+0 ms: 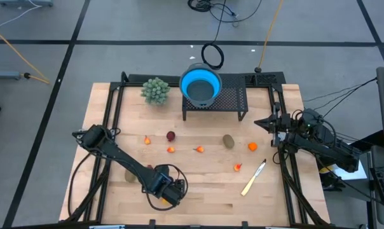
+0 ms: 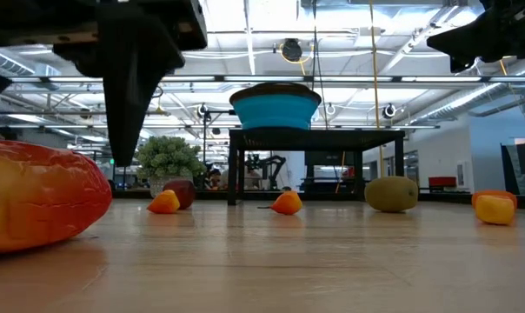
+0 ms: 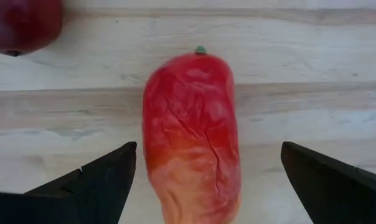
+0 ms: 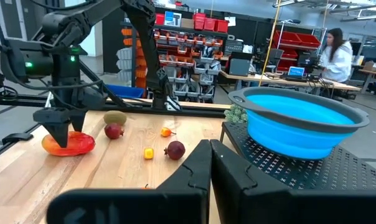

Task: Pick & Place Fruit
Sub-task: Put the orange mango into the blue strainer bowl on the shelf

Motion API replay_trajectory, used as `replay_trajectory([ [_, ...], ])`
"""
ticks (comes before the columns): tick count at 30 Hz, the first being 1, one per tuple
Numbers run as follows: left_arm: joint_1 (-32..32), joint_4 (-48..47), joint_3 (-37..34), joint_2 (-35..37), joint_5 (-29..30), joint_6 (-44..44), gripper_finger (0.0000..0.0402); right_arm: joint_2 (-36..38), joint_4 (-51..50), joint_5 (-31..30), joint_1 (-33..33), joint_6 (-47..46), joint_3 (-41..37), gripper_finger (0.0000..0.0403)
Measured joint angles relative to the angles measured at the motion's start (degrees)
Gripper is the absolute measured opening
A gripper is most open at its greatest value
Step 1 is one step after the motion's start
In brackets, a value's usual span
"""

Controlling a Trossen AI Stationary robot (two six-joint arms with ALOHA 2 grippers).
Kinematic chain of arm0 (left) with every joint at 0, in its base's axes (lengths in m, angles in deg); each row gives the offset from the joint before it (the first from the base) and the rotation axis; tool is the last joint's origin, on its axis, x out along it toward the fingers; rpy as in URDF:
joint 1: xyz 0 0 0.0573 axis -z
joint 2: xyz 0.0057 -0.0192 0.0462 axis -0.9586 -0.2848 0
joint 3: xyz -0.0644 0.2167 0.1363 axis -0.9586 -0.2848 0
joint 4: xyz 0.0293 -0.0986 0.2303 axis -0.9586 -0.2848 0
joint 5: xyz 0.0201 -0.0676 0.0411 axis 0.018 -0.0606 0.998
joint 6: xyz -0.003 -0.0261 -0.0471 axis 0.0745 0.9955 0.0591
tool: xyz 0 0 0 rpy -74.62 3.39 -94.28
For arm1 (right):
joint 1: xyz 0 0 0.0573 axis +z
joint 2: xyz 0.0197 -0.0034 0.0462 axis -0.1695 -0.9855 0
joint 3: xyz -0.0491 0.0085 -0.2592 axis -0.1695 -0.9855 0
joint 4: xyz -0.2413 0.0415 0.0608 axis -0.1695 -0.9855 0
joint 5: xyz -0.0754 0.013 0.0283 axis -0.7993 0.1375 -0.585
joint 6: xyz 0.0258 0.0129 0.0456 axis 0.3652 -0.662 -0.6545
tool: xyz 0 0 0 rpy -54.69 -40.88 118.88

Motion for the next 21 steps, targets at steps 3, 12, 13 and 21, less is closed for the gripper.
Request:
replay_trajectory([
  [3, 0.0, 2.6, -1.8, 0.0, -1.2, -0.3, 0.0395, 0.0, 0.0, 0.0, 0.0, 0.0, 0.0, 0.0],
  [12, -0.1, 9.3, -5.6, 0.0, -2.7, -0.9, 0.0395, 0.0, 0.2, 0.0, 0.0, 0.0, 0.0, 0.0],
  [13, -0.1, 9.5, -5.7, 0.0, -2.7, -1.0, 0.0395, 0.0, 0.2, 0.0, 0.0, 0.0, 0.0, 0.0],
  [21, -0.1, 8.6, -5.7, 0.0, -2.7, -1.0, 0.0395, 0.0, 0.2, -0.1, 0.0, 0.2, 0.0, 0.0],
])
